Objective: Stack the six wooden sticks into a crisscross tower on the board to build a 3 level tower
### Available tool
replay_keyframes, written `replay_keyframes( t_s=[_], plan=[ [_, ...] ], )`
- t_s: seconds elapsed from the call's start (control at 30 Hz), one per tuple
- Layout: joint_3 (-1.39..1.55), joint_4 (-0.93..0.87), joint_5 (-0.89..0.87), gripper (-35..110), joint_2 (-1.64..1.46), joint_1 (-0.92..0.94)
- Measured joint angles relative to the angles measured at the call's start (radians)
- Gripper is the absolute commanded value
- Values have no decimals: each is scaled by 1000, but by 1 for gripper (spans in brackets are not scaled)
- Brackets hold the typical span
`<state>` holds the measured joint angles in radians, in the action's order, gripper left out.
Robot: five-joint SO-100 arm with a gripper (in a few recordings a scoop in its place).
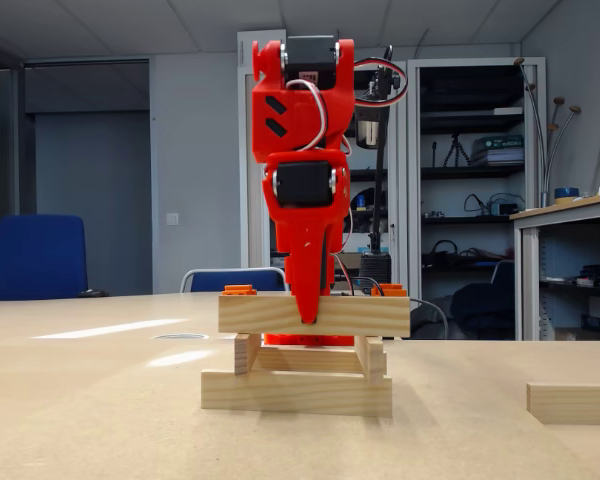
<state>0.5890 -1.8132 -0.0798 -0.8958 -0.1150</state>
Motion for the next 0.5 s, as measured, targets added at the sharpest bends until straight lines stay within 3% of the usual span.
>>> replay_keyframes(
  t_s=[0.5],
  plan=[
    [9, -11, -15, 18, 0, 0]
  ],
)
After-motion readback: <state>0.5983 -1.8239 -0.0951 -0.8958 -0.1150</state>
